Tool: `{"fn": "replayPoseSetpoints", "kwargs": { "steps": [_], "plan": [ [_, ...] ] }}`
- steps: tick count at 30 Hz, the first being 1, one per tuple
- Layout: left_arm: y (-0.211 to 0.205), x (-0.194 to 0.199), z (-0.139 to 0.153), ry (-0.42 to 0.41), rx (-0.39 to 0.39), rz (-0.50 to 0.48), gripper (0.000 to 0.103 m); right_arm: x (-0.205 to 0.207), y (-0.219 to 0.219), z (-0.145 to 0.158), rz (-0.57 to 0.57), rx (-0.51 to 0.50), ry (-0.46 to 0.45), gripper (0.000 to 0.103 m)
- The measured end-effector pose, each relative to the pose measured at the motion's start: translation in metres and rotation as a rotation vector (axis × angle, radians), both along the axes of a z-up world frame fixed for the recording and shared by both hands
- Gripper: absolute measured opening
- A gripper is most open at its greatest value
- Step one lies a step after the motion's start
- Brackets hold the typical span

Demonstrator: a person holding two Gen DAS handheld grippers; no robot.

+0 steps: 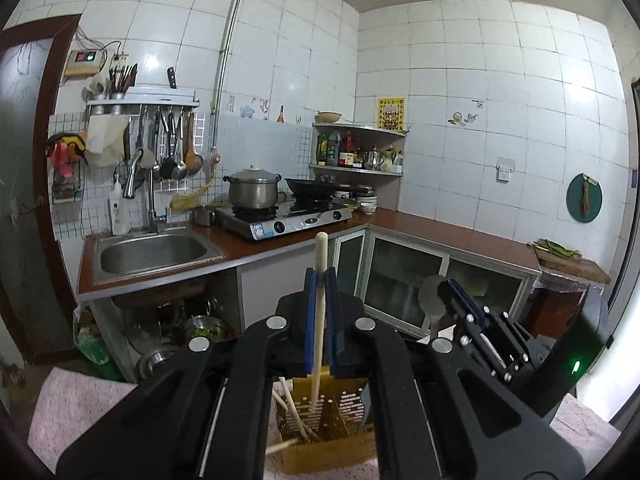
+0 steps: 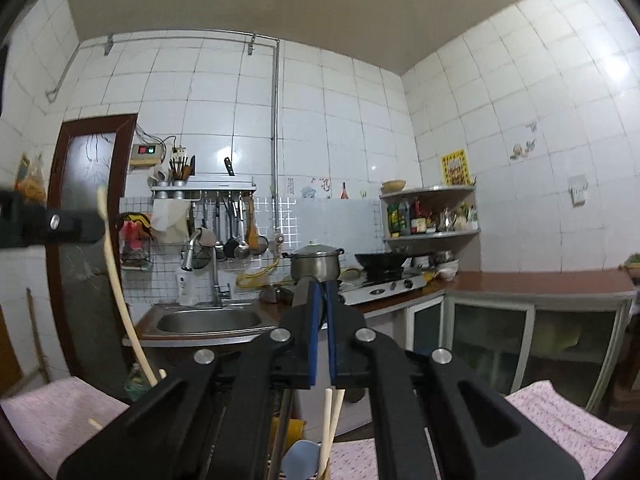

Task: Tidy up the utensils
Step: 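Carry the chopstick with the left tool into the caddy while the right tool lowers the spoon in, then open both tools and withdraw them from the caddy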

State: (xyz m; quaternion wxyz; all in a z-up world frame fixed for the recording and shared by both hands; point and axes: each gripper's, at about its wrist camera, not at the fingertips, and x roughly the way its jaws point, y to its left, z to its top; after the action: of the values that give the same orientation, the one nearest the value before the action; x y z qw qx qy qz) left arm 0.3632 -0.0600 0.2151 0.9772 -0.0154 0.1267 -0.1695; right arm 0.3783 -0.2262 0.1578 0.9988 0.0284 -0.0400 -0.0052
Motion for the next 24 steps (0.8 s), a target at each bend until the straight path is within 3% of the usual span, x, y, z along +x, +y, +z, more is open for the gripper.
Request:
{"fn": "replayPoseSetpoints", "kwargs": {
  "steps": [12, 18, 24],
  "plan": [
    [0.014, 0.030, -0.060, 0.074, -0.052, -0.010, 0.003, 0.016, 0.024, -0.032, -0.121, -0.139, -0.051, 0.004],
    [0.015, 0.035, -0.063, 0.077, -0.046, -0.018, 0.002, 0.013, 0.023, -0.037, -0.087, -0.145, -0.040, 0.004],
    [0.027, 0.029, -0.090, 0.168, -0.040, 0.007, 0.003, 0.011, 0.013, -0.055, -0.036, -0.114, 0.048, 0.004]
  ]
}}
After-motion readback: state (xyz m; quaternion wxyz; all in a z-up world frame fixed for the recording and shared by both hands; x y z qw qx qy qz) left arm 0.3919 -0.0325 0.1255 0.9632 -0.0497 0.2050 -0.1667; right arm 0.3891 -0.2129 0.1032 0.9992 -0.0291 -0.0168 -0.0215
